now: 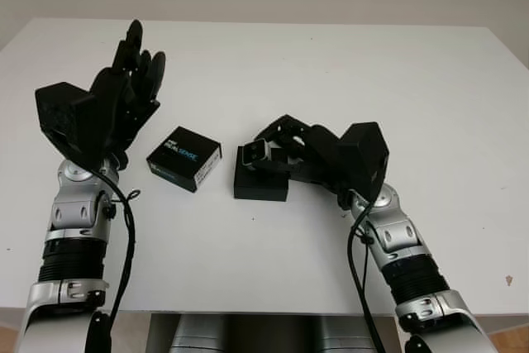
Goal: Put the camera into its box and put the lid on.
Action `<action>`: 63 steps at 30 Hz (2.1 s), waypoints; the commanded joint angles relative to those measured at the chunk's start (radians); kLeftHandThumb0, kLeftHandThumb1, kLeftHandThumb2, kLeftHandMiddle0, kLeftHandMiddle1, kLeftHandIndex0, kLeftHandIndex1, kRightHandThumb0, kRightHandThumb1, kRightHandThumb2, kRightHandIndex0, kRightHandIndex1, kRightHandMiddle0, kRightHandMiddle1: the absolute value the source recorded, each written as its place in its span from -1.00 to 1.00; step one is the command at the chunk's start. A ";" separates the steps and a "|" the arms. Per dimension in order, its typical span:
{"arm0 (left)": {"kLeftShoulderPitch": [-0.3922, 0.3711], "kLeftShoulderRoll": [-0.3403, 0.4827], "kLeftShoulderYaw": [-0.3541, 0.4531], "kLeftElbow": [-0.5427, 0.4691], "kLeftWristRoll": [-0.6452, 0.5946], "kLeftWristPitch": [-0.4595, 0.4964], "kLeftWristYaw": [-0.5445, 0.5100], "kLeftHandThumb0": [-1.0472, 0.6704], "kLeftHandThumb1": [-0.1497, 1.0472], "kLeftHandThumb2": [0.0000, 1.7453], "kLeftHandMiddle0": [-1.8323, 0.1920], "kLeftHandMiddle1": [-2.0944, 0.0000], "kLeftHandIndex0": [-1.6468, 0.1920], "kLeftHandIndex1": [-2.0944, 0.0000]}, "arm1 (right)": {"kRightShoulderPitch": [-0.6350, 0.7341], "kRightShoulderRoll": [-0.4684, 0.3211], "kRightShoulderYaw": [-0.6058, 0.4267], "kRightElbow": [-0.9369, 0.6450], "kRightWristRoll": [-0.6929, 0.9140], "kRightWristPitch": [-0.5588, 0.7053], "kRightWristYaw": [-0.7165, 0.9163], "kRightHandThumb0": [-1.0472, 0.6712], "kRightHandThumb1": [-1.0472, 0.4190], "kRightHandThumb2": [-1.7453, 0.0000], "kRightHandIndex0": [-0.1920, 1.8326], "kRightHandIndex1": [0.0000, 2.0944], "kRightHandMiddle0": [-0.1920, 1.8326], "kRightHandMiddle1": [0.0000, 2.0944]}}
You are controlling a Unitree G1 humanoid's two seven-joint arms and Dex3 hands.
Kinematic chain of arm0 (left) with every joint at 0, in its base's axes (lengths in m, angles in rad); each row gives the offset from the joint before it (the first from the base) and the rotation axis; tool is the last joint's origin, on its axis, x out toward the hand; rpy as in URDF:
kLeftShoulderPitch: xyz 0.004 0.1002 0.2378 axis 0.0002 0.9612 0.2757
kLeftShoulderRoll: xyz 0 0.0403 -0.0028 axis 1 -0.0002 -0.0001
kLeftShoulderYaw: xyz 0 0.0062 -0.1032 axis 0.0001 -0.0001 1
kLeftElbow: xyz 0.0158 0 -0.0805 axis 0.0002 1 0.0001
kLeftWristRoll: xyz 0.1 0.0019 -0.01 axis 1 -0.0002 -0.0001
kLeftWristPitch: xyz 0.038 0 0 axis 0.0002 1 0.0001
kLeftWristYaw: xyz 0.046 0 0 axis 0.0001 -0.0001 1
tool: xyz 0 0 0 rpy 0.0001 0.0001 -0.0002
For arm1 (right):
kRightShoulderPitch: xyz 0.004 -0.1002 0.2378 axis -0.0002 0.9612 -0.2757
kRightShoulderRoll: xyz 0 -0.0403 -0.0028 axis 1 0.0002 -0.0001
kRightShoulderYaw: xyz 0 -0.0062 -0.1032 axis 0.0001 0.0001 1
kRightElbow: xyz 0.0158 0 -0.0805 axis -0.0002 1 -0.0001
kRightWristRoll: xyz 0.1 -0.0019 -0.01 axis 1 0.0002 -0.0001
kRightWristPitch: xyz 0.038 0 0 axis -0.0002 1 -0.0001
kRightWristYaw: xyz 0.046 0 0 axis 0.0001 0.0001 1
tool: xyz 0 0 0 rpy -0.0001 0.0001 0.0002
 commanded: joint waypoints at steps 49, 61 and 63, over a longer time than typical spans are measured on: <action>0.007 0.009 0.003 -0.021 -0.001 0.012 0.001 -0.59 1.00 -0.47 0.92 0.95 0.93 0.95 | 0.033 -0.036 -0.012 -0.074 -0.007 0.055 0.018 -0.27 -0.83 0.94 -0.68 -0.95 -0.55 0.63; 0.005 0.002 0.004 -0.023 -0.004 0.010 0.009 -0.59 1.00 -0.48 0.91 0.95 0.91 0.94 | 0.028 -0.028 0.010 -0.013 -0.027 0.003 0.023 -0.30 -0.83 0.94 -0.67 -0.94 -0.54 0.63; 0.006 0.002 0.005 -0.023 -0.006 0.011 0.006 -0.59 1.00 -0.49 0.92 0.95 0.92 0.94 | 0.027 -0.027 0.013 -0.008 -0.032 -0.003 0.023 -0.31 -0.83 0.94 -0.66 -0.94 -0.53 0.64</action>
